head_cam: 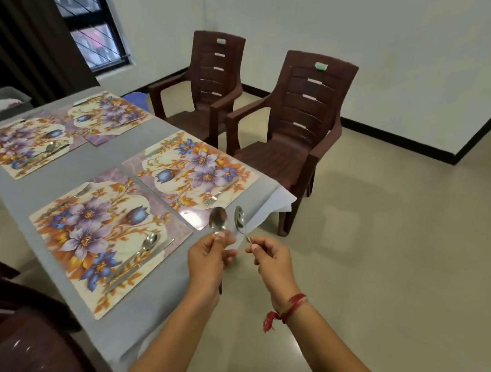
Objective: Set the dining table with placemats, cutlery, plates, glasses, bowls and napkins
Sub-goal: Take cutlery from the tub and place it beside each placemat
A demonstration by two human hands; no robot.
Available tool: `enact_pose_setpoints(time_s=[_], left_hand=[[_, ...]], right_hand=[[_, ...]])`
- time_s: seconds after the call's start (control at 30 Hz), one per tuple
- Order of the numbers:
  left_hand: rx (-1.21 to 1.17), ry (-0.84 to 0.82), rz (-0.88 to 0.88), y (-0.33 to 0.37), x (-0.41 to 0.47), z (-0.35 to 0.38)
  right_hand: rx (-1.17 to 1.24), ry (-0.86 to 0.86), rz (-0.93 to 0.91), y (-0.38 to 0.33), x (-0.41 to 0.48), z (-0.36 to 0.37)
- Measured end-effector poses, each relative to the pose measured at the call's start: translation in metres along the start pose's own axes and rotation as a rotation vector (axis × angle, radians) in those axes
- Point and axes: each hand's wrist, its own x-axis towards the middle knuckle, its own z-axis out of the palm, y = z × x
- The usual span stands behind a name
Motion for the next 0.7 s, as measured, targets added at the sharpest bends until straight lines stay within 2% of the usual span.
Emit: enact_pose_setpoints(time_s=[0.13,0.33,0.47,0.7], left_hand=[[0.027,0.134,0.069,0.012,0.023,0.016],[0.090,0.131,0.049,0.019,0.068,0.075],[0.087,0.165,0.070,0.021,0.120,0.129],[0.138,0.219,0.055,0.056,0.219,0.186]], right_hand=[[0.012,0.045,-0.064,-0.011,0.031,-0.037],[-0.030,-0.058,-0.076,-0.019,0.103,-0.077],[-0.143,-0.163,-0.087,-0.032,0.179,-0.098],[-0.347,-0.386,-0.152,-0.097,0.310,-0.111]])
